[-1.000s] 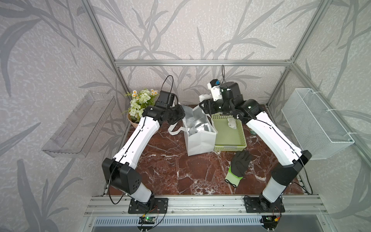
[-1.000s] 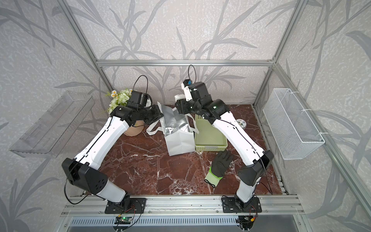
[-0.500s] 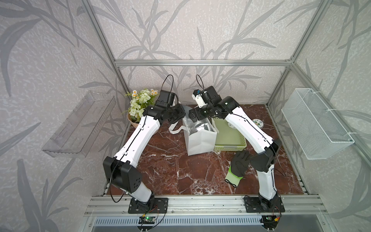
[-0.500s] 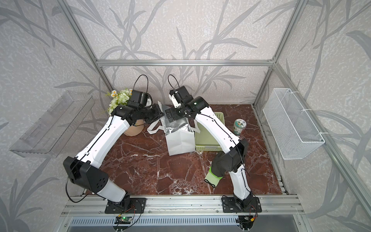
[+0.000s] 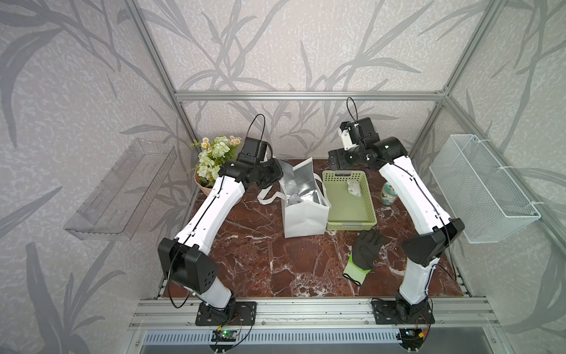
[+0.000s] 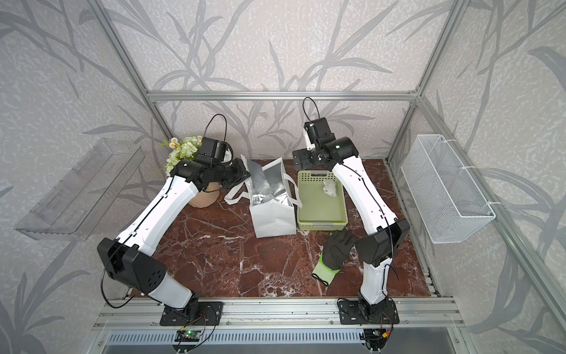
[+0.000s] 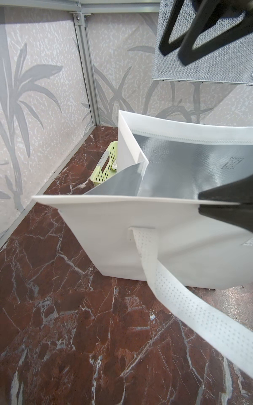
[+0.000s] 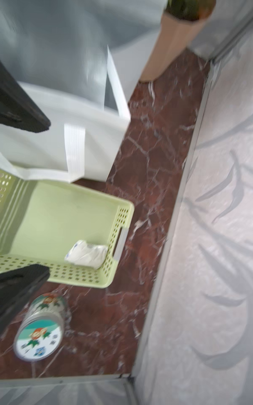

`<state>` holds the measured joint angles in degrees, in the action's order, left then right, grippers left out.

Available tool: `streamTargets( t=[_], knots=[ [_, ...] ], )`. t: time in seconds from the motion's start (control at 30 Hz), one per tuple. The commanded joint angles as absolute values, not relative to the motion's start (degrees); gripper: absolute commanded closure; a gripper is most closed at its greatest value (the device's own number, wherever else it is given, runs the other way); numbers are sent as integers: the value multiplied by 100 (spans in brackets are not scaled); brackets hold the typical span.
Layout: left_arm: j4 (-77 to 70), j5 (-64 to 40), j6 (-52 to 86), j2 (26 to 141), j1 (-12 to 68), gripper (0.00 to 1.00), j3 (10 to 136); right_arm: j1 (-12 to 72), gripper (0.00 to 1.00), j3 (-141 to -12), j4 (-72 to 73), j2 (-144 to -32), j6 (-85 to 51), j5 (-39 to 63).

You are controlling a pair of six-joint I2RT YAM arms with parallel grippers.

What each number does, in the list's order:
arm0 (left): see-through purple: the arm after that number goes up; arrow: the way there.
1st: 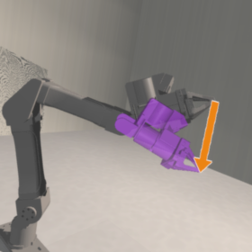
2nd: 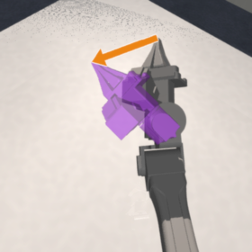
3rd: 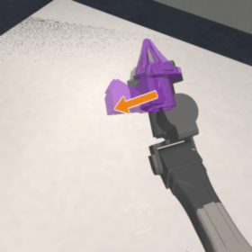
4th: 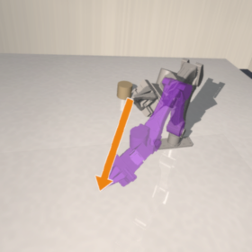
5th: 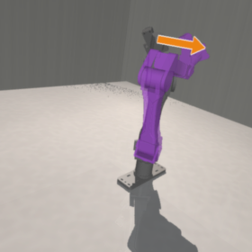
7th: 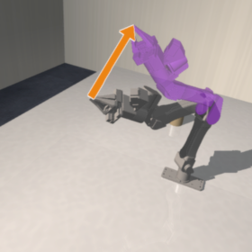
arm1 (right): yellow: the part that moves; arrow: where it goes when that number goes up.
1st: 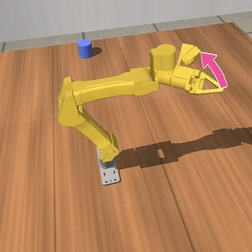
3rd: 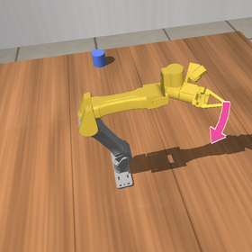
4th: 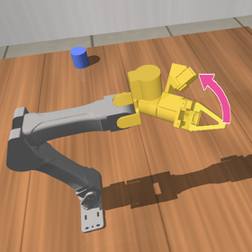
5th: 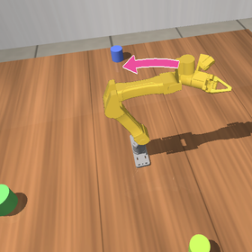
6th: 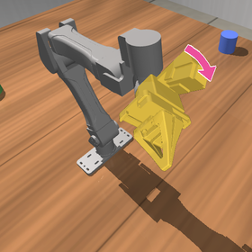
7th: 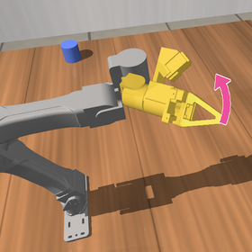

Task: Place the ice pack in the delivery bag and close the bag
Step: Pick up the ice pack from the bin.

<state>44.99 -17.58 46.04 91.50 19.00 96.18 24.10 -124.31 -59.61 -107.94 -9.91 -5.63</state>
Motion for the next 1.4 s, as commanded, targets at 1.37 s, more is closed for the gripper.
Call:
streamTargets(
  t=[1.37],
  knots=[
    [4614,-1415,4509,8847,1881,100,9607,1257,34,-11524,-4579,-13697,-1459,-753]
  ],
)
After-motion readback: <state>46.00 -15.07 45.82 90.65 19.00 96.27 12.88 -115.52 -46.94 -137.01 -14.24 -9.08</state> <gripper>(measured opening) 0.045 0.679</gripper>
